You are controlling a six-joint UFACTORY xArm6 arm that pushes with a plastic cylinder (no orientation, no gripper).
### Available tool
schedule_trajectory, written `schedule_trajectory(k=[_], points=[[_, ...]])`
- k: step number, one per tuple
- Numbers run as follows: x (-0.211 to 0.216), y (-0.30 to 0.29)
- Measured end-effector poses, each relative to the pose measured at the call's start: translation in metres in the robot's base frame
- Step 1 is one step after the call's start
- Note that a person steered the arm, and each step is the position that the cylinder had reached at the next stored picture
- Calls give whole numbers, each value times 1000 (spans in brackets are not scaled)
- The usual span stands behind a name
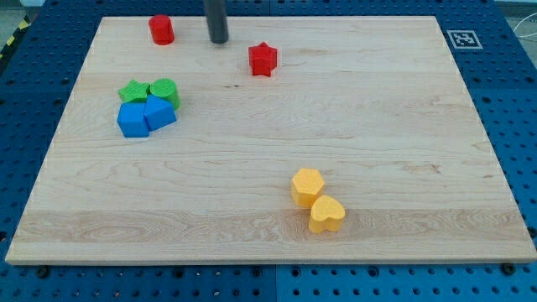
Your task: Slide the red star to the red circle
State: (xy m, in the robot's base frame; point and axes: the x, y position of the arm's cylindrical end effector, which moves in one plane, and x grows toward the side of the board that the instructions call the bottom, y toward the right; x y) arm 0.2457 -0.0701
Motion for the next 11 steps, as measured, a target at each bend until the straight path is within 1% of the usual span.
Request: schedule_trajectory(k=[1, 2, 3, 4, 5, 6, 7, 9, 11], points=[[-4, 49], [3, 107], [33, 129], [60, 114], [80, 116], [82, 89], [71, 50], [50, -3], [17, -59]])
